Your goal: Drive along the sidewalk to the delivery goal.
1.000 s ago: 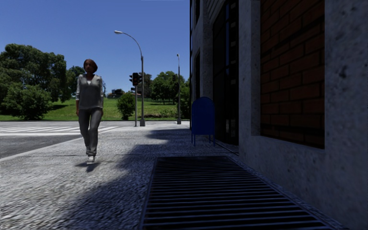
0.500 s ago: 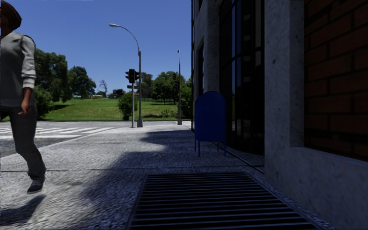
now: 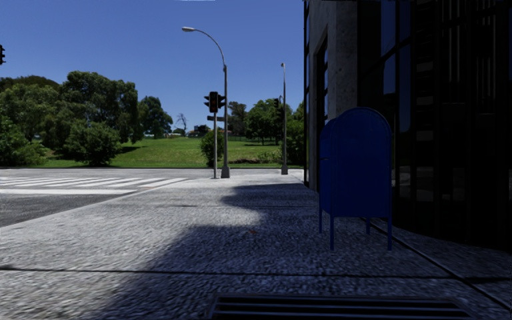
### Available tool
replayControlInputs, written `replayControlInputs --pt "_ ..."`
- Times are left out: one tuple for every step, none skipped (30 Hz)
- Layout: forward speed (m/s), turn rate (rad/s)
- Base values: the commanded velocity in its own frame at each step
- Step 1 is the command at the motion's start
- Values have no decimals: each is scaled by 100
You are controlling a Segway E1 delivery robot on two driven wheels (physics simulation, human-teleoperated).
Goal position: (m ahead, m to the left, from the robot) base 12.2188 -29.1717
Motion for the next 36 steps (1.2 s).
replayControlInputs --pt "200 49" --pt "200 49" --pt "200 48" --pt "200 48" --pt "200 35" --pt "200 0" --pt "200 0" --pt "200 0" --pt "200 0" --pt "200 0" --pt "200 0" --pt "200 0" --pt "200 0" --pt "200 0" --pt "200 0" --pt "200 0" --pt "200 0" --pt "200 0" --pt "200 0" --pt "200 0" --pt "200 0" --pt "200 0" --pt "200 0" --pt "200 -3" --pt "200 -3" --pt "200 -10" --pt "200 -12" --pt "200 -14" --pt "200 -16" --pt "200 -16" --pt "200 -22" --pt "200 -24" --pt "200 -25" --pt "200 -25" --pt "200 -25" --pt "200 -25"
